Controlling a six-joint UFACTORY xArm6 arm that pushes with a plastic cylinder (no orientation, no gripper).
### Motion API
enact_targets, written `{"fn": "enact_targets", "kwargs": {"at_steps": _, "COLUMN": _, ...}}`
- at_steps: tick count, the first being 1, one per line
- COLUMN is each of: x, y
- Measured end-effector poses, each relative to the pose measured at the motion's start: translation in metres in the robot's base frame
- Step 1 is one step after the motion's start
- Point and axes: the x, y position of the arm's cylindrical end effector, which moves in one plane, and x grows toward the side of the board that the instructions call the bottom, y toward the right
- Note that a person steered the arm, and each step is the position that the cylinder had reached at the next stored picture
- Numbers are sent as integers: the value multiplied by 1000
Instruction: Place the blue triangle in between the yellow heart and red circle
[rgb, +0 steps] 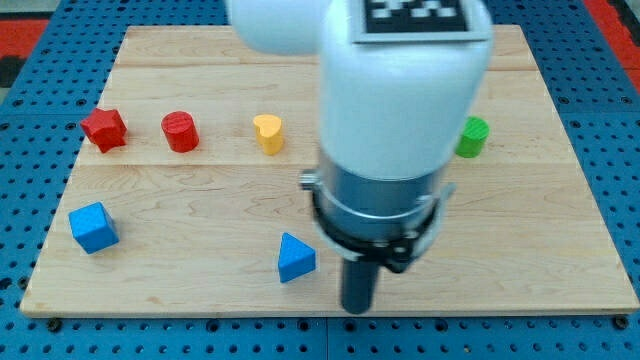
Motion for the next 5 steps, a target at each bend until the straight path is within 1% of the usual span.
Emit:
{"fn": "enact_targets", "kwargs": {"at_steps": 1, "x": -63, "y": -25}}
{"fn": "enact_targets", "kwargs": {"at_steps": 2, "x": -97, "y": -56}}
{"fn": "enact_targets", "kwargs": {"at_steps": 3, "x": -82, "y": 16}}
{"fn": "enact_targets", "kwargs": {"at_steps": 4, "x": -54, "y": 23}}
{"fn": "enact_targets", "kwargs": {"at_steps": 5, "x": -53, "y": -62}}
